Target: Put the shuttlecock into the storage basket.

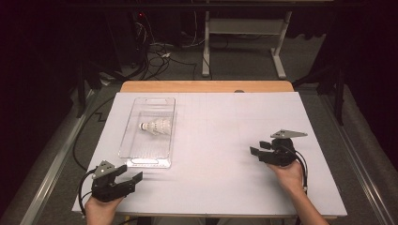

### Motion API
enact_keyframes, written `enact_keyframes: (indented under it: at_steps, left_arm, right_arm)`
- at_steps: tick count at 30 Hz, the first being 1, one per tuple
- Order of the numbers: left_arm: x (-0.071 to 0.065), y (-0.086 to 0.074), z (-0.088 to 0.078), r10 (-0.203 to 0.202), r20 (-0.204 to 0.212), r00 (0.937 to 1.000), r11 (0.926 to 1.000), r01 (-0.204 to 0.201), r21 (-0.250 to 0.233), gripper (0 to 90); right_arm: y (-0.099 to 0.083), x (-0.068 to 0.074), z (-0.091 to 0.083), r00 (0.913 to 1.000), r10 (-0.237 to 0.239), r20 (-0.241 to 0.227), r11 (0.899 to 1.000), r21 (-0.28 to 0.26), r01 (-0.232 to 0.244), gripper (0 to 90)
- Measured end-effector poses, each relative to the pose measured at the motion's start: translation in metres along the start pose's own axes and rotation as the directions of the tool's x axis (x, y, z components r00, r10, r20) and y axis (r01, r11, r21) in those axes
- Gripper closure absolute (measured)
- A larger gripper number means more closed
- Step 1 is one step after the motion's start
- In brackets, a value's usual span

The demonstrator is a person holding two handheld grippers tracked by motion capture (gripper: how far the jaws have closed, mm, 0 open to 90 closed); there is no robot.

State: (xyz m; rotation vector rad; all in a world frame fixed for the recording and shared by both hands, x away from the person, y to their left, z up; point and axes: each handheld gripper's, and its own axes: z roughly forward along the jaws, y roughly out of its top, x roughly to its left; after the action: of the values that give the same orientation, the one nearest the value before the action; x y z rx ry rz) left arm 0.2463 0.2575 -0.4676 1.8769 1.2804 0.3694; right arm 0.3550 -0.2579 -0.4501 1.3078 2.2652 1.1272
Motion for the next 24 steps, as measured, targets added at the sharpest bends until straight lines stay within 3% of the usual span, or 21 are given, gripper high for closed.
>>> enact_keyframes:
  at_steps: [24]
  left_arm:
    - [0.001,0.000,0.000,-0.003,-0.002,1.0000,1.0000,0.003,0.000,30.4]
  right_arm:
    - [-0.019,-0.004,-0.018,0.9999,0.015,0.008,0.999,-0.036,-0.015,44.0]
